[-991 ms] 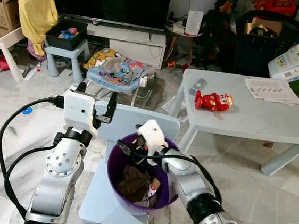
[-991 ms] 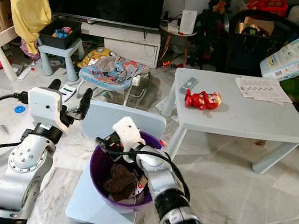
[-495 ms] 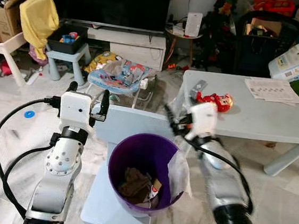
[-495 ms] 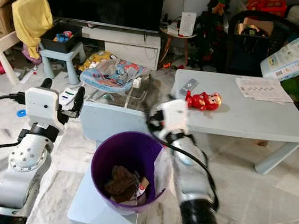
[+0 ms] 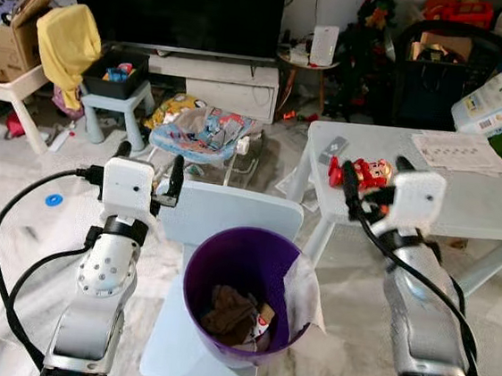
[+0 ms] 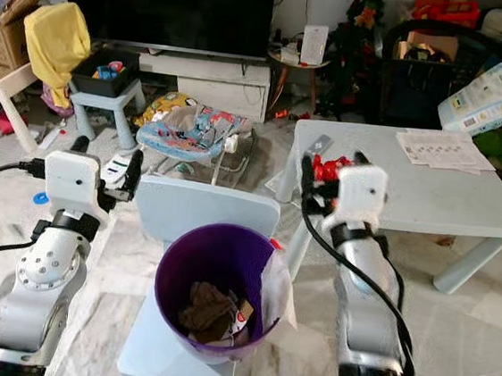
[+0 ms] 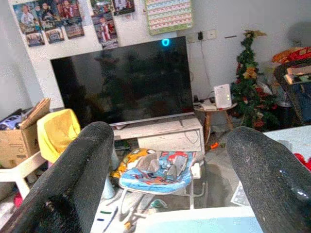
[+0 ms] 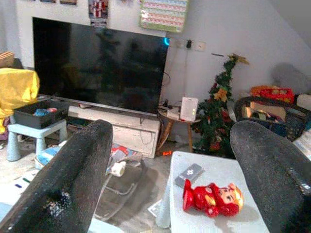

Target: Picking trash to rubbish bin

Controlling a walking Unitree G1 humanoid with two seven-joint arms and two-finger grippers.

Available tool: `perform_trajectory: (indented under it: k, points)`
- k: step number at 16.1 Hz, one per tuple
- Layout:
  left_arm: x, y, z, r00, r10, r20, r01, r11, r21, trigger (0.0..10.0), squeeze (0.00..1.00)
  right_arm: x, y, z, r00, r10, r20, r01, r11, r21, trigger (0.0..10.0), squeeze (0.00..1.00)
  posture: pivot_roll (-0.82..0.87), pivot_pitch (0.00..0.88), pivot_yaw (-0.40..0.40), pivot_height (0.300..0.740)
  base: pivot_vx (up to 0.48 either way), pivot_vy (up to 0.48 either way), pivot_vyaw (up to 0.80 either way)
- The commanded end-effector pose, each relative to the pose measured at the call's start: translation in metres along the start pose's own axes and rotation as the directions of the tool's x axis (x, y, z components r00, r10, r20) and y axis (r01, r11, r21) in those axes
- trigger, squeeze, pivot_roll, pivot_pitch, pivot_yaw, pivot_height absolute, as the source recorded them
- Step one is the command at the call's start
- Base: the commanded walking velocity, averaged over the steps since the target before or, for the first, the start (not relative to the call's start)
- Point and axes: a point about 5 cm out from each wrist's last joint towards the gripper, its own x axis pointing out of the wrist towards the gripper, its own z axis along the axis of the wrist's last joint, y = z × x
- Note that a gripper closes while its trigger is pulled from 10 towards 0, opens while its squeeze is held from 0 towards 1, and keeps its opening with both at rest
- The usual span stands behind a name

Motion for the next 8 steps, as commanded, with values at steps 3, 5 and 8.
perform_trajectory:
  k: [3, 5, 8]
  points:
    - [0.0010, -0.0045, 0.0006, 1.000, -0.017, 0.000, 0.017, 1.000, -0.012, 10.0, 0.00, -0.0014, -0.0030, 0.0045, 1.000, -0.028, -0.010, 0.028, 1.000, 0.008, 10.0, 0.00, -0.01, 0.000, -0.003, 0.740, 0.000, 0.000, 0.00]
    - [0.0031, -0.0041, 0.0019, 1.000, -0.018, 0.002, 0.018, 1.000, -0.022, 10.0, 0.00, 0.0003, 0.0001, 0.0049, 0.999, -0.021, -0.028, 0.021, 1.000, 0.018, 10.0, 0.00, -0.01, 0.000, -0.002, 0.740, 0.000, 0.000, -0.35]
    - [0.0040, -0.0032, 0.0020, 1.000, -0.013, -0.003, 0.012, 0.999, -0.031, 10.0, 0.00, 0.0026, 0.0017, 0.0057, 0.999, -0.019, -0.029, 0.020, 1.000, 0.022, 10.0, 0.00, -0.01, 0.000, -0.004, 0.740, 0.000, 0.000, -0.79]
